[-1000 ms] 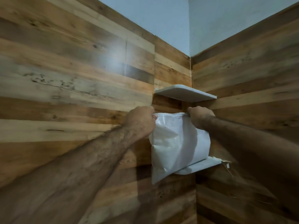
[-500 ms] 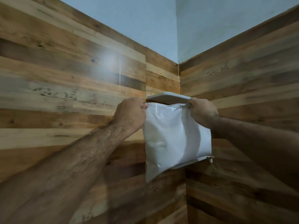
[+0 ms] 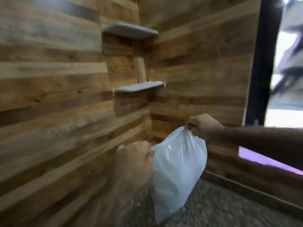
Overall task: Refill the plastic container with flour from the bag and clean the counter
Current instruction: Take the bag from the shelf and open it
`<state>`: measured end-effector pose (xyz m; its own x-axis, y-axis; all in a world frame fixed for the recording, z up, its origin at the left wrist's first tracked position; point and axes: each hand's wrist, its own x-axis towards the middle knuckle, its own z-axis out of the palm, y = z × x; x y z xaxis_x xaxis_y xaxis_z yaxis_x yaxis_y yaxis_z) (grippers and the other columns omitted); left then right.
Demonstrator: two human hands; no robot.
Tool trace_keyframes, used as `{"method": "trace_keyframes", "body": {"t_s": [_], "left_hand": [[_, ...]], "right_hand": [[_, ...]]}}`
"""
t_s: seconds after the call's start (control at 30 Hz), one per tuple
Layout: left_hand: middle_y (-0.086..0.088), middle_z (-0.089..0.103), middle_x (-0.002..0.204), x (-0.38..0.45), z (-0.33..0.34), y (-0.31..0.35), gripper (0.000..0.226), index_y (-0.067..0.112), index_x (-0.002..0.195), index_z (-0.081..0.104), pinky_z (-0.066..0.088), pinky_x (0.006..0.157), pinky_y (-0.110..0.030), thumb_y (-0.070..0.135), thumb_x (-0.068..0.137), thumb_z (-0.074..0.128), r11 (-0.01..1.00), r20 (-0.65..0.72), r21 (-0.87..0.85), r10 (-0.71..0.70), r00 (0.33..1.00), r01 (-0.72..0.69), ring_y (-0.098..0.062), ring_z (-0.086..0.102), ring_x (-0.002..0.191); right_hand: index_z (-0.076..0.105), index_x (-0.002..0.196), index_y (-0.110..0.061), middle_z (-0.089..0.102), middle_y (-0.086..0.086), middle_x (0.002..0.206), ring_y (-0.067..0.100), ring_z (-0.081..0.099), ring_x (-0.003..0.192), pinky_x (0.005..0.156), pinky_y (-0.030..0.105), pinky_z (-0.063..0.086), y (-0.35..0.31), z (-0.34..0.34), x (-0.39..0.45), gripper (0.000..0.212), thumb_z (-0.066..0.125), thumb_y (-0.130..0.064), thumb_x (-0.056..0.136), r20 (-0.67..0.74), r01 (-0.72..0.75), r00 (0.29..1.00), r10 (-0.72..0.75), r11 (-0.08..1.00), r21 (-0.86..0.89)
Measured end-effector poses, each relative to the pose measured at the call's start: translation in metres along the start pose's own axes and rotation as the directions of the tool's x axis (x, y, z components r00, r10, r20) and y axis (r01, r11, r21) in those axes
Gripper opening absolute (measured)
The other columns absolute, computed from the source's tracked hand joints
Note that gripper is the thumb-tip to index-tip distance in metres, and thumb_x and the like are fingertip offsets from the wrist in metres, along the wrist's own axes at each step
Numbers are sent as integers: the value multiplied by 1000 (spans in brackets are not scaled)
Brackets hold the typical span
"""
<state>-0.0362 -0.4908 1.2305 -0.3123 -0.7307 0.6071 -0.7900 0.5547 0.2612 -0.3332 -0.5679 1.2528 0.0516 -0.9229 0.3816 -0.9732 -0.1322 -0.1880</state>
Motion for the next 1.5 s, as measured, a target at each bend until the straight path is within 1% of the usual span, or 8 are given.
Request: {"method": "trace_keyframes", "body": {"t_s": [0.37,0.73,0.9,1.0,1.1,1.23,1.43,1.5], "left_hand": [[-6,74,101,-207,141,80,31,19,94,63,47,88,-40,39,110,46,985,389,66,-174,905,161,-30,67,97],[12,53,75,-251,163,105,24,27,88,57,48,87,-38,34,110,53,984,517,86,-179,837,158,-14,55,79],[9,72,95,-263,162,107,20,22,107,72,55,96,-40,40,105,64,985,547,74,-169,820,154,-13,64,85],[10,73,101,-262,153,100,29,24,117,73,61,77,-28,38,93,81,973,608,-16,-173,775,229,-5,68,84],[13,66,90,-252,137,88,23,28,104,75,44,59,-12,32,87,88,976,621,-10,-165,766,218,1,61,78],[10,75,72,-243,126,69,9,35,78,77,63,66,-36,35,77,86,920,584,-153,-211,784,361,-11,73,70],[-3,68,70,-256,118,60,7,15,85,75,50,60,-34,9,87,78,610,497,-534,-333,801,586,-20,61,65],[2,70,73,-271,130,58,9,20,80,72,50,60,-30,14,82,77,645,484,-515,-324,813,564,-17,62,68]], "right_hand": [[74,107,-25,77,2,106,32,73,99,73,34,56,62,132,-205,26,51,-19,95,321,-66,934,157,958,-278],[69,121,-19,70,3,97,27,69,87,63,33,47,71,148,-265,34,46,-3,101,367,-2,919,144,933,-361],[67,120,-13,69,5,97,28,69,87,66,36,49,64,144,-281,35,46,3,97,346,-29,924,160,934,-355],[69,111,-17,72,-1,97,22,75,95,81,35,61,40,142,-292,24,49,-8,102,307,-1,950,56,984,-177],[68,113,-27,72,-6,98,13,71,87,79,38,63,8,150,-313,33,45,-50,106,360,185,912,-197,980,67],[70,106,-24,67,-6,94,13,64,79,63,27,46,-32,162,-349,55,50,-74,94,465,430,773,-431,896,114],[64,76,-16,61,-1,71,19,56,64,61,35,49,-29,159,-346,44,59,-49,105,235,212,938,-257,957,199],[59,72,-20,58,-5,66,16,56,60,57,31,46,-18,147,-340,51,55,-60,104,266,194,940,-214,976,101]]}}
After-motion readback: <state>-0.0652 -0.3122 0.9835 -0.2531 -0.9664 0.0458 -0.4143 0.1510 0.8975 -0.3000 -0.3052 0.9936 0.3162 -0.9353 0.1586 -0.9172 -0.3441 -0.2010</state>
